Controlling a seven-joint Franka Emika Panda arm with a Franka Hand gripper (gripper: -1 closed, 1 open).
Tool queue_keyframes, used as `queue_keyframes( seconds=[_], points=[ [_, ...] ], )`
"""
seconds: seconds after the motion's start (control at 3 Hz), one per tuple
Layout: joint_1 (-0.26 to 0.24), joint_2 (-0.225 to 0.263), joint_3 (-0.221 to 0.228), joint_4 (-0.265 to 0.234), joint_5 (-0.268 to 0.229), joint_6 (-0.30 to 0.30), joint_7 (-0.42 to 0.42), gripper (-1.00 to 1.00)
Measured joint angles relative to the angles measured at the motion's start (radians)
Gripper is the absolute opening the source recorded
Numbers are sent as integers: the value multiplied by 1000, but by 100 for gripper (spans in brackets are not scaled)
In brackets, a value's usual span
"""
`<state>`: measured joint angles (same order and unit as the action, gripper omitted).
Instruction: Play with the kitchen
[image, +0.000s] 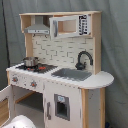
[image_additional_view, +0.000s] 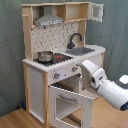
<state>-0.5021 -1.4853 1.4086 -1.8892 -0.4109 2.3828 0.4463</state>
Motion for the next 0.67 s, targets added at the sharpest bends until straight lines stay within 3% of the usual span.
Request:
queue_keyframes(
  seconds=[0.67],
  points=[
    [-70,0,48,106,0,0,154,100]
  ],
)
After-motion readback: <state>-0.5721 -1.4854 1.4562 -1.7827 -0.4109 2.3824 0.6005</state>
